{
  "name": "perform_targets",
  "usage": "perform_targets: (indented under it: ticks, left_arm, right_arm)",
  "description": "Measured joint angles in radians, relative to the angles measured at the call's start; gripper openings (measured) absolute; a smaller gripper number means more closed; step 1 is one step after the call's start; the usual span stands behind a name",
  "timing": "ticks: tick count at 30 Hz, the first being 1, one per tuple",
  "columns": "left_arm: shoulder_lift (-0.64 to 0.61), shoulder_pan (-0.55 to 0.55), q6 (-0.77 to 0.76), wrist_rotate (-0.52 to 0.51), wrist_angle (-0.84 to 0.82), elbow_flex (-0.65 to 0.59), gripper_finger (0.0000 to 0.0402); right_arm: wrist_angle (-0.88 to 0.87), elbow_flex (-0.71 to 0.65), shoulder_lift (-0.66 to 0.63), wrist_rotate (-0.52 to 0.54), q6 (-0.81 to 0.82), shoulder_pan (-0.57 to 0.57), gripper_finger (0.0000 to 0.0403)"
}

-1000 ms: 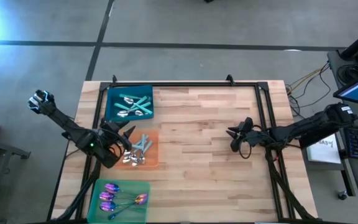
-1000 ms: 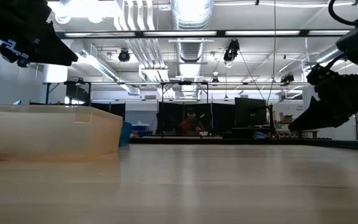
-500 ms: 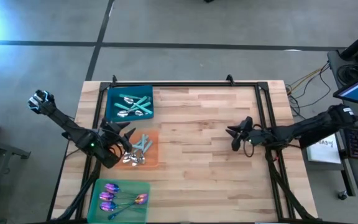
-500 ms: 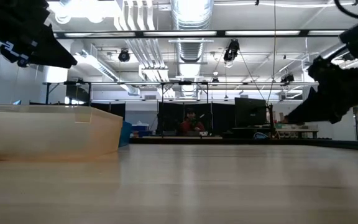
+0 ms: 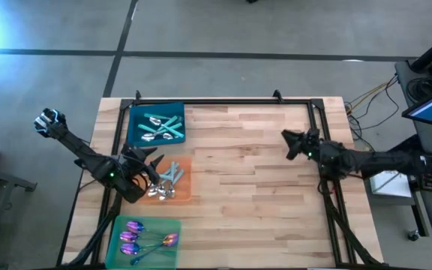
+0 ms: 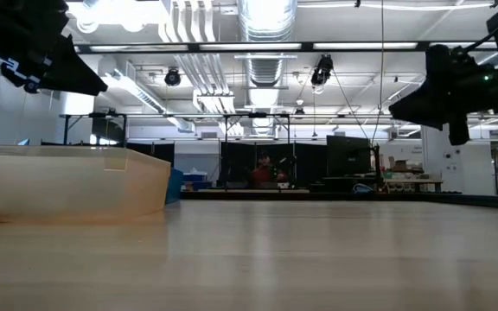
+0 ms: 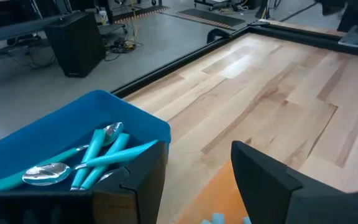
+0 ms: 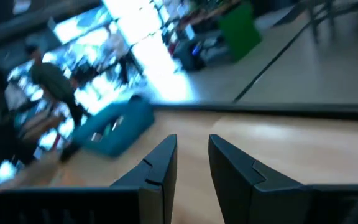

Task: Sort silverware by color (type)
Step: Return to Home Position

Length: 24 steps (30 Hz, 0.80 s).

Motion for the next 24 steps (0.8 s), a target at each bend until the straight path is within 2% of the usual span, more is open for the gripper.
perform_targets:
  ticks: [18, 24]
  left_arm:
    - [0.092, 0.0, 0.253, -0.019, 0.236, -0.001, 0.0166]
    - [0.127, 0.0, 0.288, -0.019, 0.277, -0.001, 0.0166]
  right_arm:
    - [0.0, -0.001, -0.296, 0.001, 0.0, -0.542, 0.0082]
    - [-0.003, -0.001, -0.303, 0.002, 0.0, -0.662, 0.0082]
